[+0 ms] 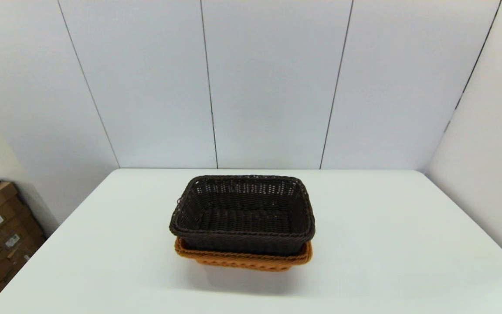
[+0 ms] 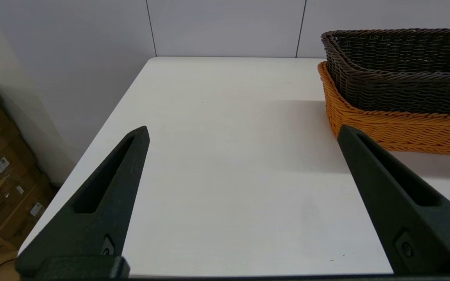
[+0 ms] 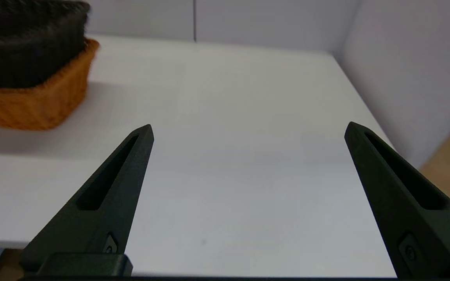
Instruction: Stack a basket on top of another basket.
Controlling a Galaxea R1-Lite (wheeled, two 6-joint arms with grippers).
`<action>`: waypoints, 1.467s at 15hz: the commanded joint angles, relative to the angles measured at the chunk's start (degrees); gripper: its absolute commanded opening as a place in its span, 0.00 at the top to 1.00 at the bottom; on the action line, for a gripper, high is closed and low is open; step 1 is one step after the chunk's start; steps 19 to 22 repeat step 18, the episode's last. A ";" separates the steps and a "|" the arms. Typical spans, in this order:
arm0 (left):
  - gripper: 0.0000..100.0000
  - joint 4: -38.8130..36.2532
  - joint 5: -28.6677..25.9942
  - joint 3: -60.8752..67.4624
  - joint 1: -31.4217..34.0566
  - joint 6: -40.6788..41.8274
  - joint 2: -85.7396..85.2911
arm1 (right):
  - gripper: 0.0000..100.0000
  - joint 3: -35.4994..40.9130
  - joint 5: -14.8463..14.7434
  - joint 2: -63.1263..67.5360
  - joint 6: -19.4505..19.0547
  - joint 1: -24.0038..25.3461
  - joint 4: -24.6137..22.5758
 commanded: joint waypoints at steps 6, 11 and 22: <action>0.00 0.00 0.03 0.00 0.01 -0.05 -0.01 | 0.00 1.17 0.35 -0.01 2.33 0.00 -2.10; 0.00 0.00 0.03 0.00 0.01 -0.05 -0.01 | 0.00 1.17 0.26 -0.01 2.51 0.00 -2.10; 0.00 0.00 0.03 0.00 0.01 -0.05 -0.01 | 0.00 1.17 0.26 -0.01 2.86 0.00 -2.10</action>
